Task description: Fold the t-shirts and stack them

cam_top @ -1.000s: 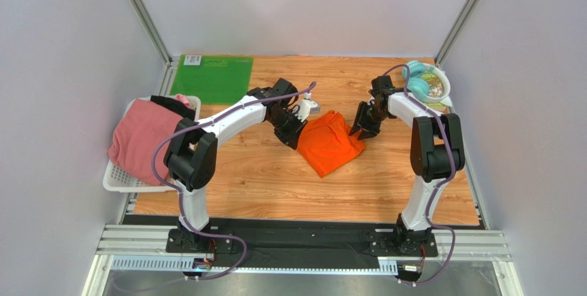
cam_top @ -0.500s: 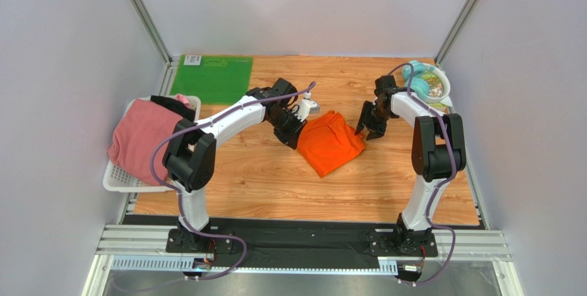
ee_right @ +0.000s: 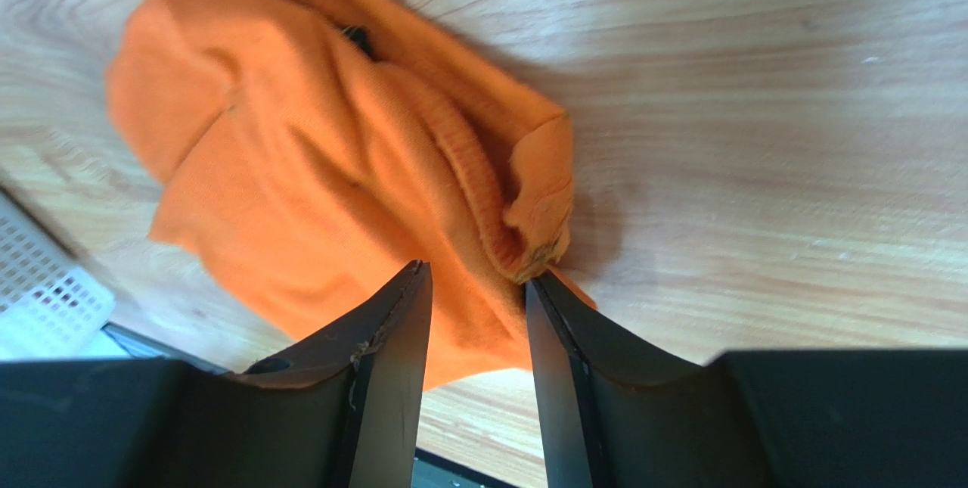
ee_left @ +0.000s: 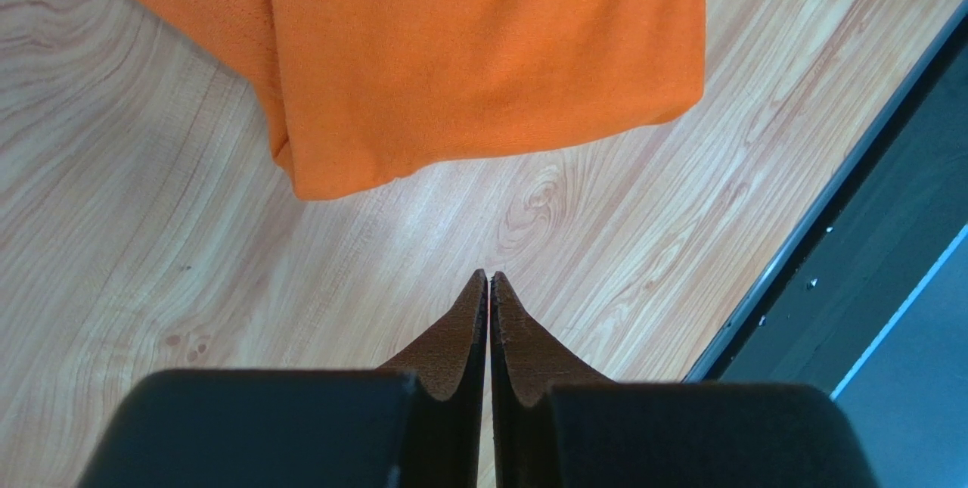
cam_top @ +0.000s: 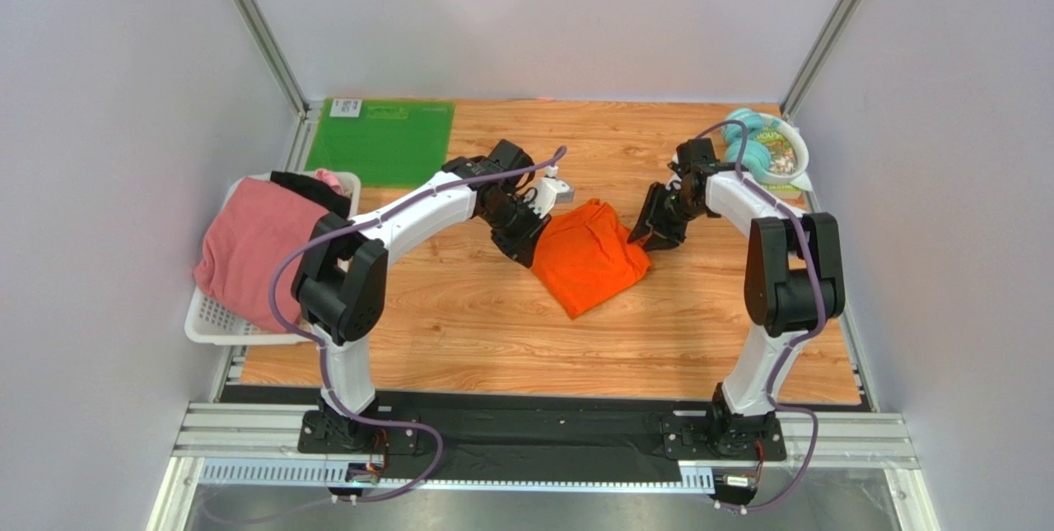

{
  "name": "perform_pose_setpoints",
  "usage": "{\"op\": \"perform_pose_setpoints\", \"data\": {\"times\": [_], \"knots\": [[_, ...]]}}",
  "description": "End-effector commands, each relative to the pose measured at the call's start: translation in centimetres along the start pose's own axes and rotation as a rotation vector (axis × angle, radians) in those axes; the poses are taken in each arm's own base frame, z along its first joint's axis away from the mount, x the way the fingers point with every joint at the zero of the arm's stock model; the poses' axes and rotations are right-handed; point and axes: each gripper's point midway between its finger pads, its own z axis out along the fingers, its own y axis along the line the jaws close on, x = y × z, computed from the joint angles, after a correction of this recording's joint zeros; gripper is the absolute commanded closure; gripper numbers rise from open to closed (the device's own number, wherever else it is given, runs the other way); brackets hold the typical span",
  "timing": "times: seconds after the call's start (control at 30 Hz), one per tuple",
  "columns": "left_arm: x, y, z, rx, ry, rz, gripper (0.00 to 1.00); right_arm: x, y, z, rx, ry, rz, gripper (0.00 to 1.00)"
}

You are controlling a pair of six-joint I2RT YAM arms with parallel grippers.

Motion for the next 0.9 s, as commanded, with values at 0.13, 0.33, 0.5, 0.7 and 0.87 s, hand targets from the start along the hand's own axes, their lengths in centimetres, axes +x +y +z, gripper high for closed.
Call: {"op": "perform_pose_setpoints", "data": {"times": [0.13,0.33,0.5,0.7,0.87], "knots": [[-1.3,-1.1,-2.4,-0.010,-0.064,0.027,0.93,1.3,0.7,-2.1,-0.026,-0.009,0.002,0.59],[-1.5,-1.2,-2.7,-0.013,-0.071,0.033,0.93,2.4,-0.3,-1.6,-0.015,0.007,0.011,0.58],[-1.6,-1.3,-3.1,-0.020,-0.075,0.038,0.93,2.1,-0.1,-0.8,-0.028,0.023,0.016,0.59],[-1.5,-1.2,-3.1,-0.024,-0.071,0.038,0.93,1.0,0.5,-0.1,-0.041,0.028,0.006,0.69],[-1.4,-1.2,-3.3,-0.028,-0.066,0.044,0.93,0.7,0.4,0.6,-0.042,0.042,0.007,0.92]]}}
